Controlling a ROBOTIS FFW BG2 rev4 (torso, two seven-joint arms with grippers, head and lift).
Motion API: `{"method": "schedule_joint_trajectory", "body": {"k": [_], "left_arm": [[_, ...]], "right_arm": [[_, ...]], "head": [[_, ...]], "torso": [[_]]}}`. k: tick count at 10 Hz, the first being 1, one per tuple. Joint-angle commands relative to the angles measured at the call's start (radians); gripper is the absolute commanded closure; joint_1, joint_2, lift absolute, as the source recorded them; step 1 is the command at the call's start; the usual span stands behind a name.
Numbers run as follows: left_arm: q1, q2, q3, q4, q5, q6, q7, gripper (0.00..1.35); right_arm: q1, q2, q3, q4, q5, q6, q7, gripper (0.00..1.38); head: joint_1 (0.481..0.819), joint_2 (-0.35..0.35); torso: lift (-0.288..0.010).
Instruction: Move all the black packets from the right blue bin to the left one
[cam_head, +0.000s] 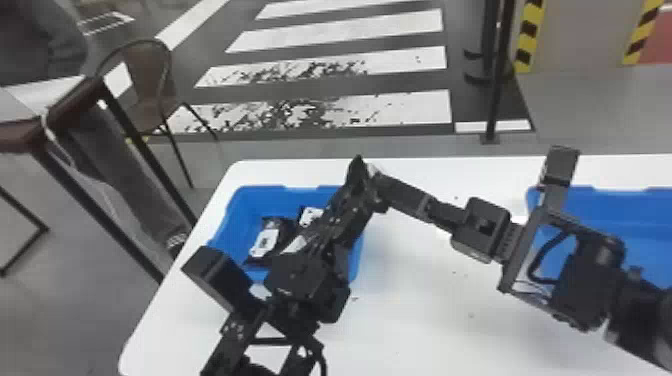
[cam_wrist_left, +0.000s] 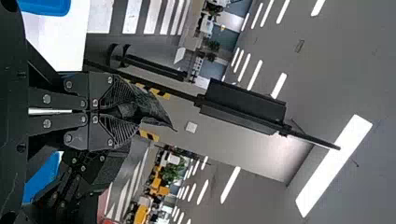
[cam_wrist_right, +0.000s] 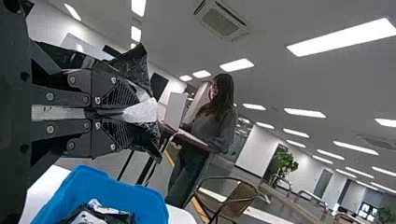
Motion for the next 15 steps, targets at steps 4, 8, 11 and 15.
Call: {"method": "schedule_joint_trajectory", "body": {"k": [4, 8, 11, 15], "left_arm": [[0.005, -0.005, 0.009, 0.0, -0.003, -0.023, 0.003, 1.21], [-0.012, -0.015, 0.039, 0.034, -0.061, -0.06, 0.043, 1.21], [-0.179, -0.048, 0.149, 0.329, -0.29, -0.094, 0.094, 1.21], [-0.312, -0.057, 0.258, 0.542, -0.467, -0.055, 0.121, 0.94]], "right_arm": [[0.022, -0.001, 0.002, 0.017, -0.057, -0.074, 0.009, 0.12], [0.071, 0.002, -0.002, 0.012, -0.103, -0.148, 0.012, 0.17], [0.135, 0.007, -0.056, -0.03, -0.105, -0.148, 0.012, 0.17], [0.145, 0.002, -0.082, -0.059, -0.093, -0.167, 0.017, 0.17]], "head": [[0.695, 0.259], [0.695, 0.257], [0.695, 0.27], [0.695, 0.35]], "torso": [[-0.14], [-0.14], [-0.14], [-0.14]]}}
